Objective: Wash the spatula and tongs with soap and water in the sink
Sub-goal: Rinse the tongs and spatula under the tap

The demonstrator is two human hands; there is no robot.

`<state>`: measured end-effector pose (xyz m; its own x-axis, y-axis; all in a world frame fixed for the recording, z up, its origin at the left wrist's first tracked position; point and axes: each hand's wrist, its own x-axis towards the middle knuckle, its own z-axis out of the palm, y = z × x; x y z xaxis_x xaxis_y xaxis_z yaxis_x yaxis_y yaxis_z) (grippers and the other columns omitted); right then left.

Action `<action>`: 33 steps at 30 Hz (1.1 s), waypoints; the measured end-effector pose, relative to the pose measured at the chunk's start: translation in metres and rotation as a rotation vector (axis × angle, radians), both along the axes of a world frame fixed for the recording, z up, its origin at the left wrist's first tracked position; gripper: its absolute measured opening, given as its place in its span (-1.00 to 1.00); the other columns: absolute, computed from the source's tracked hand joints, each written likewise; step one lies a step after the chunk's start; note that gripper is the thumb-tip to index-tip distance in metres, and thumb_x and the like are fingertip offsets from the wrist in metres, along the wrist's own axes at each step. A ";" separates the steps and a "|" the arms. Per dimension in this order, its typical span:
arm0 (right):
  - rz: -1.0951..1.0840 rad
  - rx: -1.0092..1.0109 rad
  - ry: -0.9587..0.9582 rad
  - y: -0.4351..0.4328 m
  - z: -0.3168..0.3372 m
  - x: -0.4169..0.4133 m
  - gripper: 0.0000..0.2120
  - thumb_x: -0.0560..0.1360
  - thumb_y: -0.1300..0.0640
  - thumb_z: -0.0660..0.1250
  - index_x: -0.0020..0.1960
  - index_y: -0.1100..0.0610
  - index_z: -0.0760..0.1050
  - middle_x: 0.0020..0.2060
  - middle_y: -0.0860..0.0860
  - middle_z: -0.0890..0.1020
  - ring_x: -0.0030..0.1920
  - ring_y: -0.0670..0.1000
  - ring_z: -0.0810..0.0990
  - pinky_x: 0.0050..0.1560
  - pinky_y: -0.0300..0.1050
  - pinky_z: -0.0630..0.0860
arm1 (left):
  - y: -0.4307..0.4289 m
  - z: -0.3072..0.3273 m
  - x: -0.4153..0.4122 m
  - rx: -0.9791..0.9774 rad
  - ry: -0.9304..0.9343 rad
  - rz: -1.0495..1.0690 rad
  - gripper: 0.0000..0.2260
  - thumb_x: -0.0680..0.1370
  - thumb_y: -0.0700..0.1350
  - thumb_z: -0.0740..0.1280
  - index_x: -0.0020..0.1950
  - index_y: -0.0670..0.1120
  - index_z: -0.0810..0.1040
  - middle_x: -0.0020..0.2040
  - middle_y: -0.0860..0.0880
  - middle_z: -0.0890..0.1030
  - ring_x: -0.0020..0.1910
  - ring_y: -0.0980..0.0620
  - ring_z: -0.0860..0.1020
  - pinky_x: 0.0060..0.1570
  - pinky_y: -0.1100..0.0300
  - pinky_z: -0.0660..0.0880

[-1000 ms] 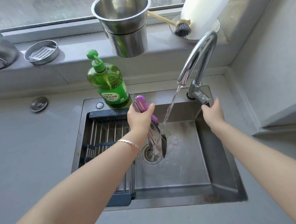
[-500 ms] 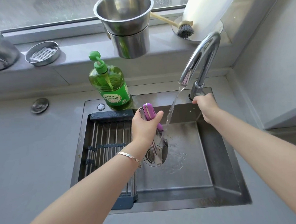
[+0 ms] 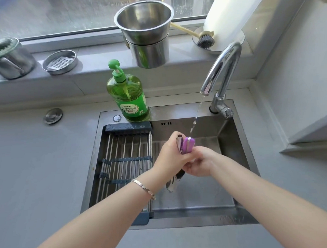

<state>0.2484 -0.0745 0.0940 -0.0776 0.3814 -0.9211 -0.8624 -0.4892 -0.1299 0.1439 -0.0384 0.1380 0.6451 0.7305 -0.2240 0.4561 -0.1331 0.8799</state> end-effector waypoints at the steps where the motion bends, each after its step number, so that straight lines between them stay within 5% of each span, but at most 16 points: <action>1: -0.009 0.015 0.017 -0.003 0.001 0.002 -0.91 0.45 0.30 0.29 -0.23 0.22 0.50 -0.35 0.03 0.52 -0.42 -0.06 0.51 -0.48 -0.27 0.54 | 0.000 0.001 -0.005 0.003 0.017 -0.064 -0.63 0.32 -0.08 0.55 -0.05 -0.08 0.40 -0.16 -0.03 0.57 -0.18 -0.01 0.53 -0.12 0.24 0.46; 5: -0.023 -0.067 -0.064 -0.025 0.012 0.016 -0.82 0.50 0.35 0.15 -0.28 0.28 0.35 -0.40 0.10 0.44 -0.53 -0.02 0.49 -0.61 -0.25 0.50 | 0.010 0.006 -0.024 0.026 0.059 -0.057 -0.73 0.52 0.01 0.33 0.06 -0.12 0.37 -0.04 0.00 0.52 -0.04 0.00 0.53 0.00 0.12 0.47; 10: 0.604 -0.121 -0.590 -0.050 0.003 0.022 -0.87 0.54 0.41 0.03 -0.05 0.37 0.35 -0.52 0.15 0.46 -0.66 -0.01 0.42 -0.64 -0.30 0.37 | 0.019 0.015 -0.042 -0.049 0.312 -0.131 -0.71 0.61 0.08 0.09 0.12 -0.13 0.18 -0.01 -0.05 0.37 -0.12 0.00 0.43 -0.06 0.10 0.36; 13: 0.972 -0.105 -0.918 -0.066 -0.004 0.029 -0.63 0.49 0.39 0.04 0.28 0.32 0.35 -0.37 0.15 0.49 -0.49 0.06 0.42 -0.47 -0.21 0.35 | 0.019 0.017 -0.045 0.061 0.361 -0.173 -0.73 0.60 0.10 0.14 0.05 -0.10 0.22 -0.04 -0.01 0.35 -0.17 0.07 0.42 -0.17 0.14 0.33; 17: 1.230 -0.072 -1.409 -0.079 -0.004 0.029 -0.61 0.45 0.34 0.08 0.22 0.18 0.46 -0.18 0.11 0.54 -0.21 0.17 0.56 -0.34 -0.16 0.39 | 0.023 0.012 -0.049 0.159 0.321 0.008 -0.70 0.46 0.07 0.40 0.01 -0.09 0.42 -0.12 -0.04 0.54 -0.16 -0.01 0.50 -0.19 0.18 0.44; 20: 1.244 -0.023 -1.668 -0.090 -0.008 0.021 -0.46 0.51 0.35 0.05 0.47 0.09 0.20 -0.04 0.09 0.50 -0.14 0.15 0.51 -0.27 -0.11 0.35 | 0.022 0.004 -0.052 0.148 0.367 0.062 -0.69 0.39 0.04 0.48 -0.14 -0.20 0.57 -0.22 -0.11 0.57 -0.26 -0.03 0.51 -0.25 0.15 0.45; 23: 1.429 -0.036 -1.671 -0.096 -0.013 0.012 -0.45 0.51 0.36 0.06 0.48 0.13 0.15 0.12 0.11 0.50 0.02 0.17 0.55 -0.19 -0.06 0.42 | 0.018 0.000 -0.051 0.142 0.484 0.039 -0.64 0.42 0.04 0.43 -0.42 -0.12 0.39 -0.42 -0.04 0.41 -0.30 -0.01 0.40 -0.30 0.18 0.38; 26: 1.546 -0.068 -1.645 -0.104 -0.022 0.004 -0.41 0.49 0.38 0.07 0.50 0.12 0.13 0.17 0.10 0.48 -0.04 0.16 0.54 -0.21 -0.08 0.39 | 0.018 -0.004 -0.051 0.238 0.633 0.000 -0.69 0.44 0.11 0.37 -0.34 -0.08 0.45 -0.11 -0.11 0.53 0.12 -0.14 0.38 0.08 0.04 0.41; 28: 1.555 -0.064 -1.661 -0.106 -0.025 0.001 -0.36 0.49 0.39 0.07 0.52 0.09 0.04 0.20 0.09 0.45 0.00 0.16 0.56 -0.23 -0.08 0.34 | 0.020 -0.004 -0.051 0.299 0.714 -0.035 -0.71 0.47 0.13 0.33 -0.17 -0.11 0.55 0.10 -0.16 0.48 0.22 -0.19 0.34 0.19 0.02 0.34; 31: 1.588 -0.079 -1.621 -0.105 -0.024 -0.002 -0.42 0.50 0.37 0.07 0.49 0.11 0.12 0.18 0.10 0.48 0.09 0.15 0.55 -0.08 -0.06 0.45 | 0.026 -0.005 -0.055 0.298 0.795 -0.057 -0.65 0.49 0.14 0.34 -0.09 -0.16 0.55 0.07 -0.19 0.54 0.13 -0.20 0.47 0.11 0.02 0.42; 33: 1.506 -0.075 -1.597 -0.104 -0.025 -0.005 -0.44 0.50 0.36 0.06 0.48 0.09 0.15 0.13 0.10 0.50 0.02 0.15 0.54 -0.11 -0.07 0.43 | 0.033 0.002 -0.058 0.228 0.732 -0.006 -0.63 0.47 0.14 0.37 -0.16 -0.20 0.55 -0.19 -0.14 0.61 -0.21 -0.10 0.58 -0.21 0.11 0.50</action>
<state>0.2436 -0.1787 0.0687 0.4252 0.7527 -0.5026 0.8375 -0.5378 -0.0968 0.0859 -0.0054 0.1399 0.3947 0.8069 -0.4395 0.9106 -0.2797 0.3044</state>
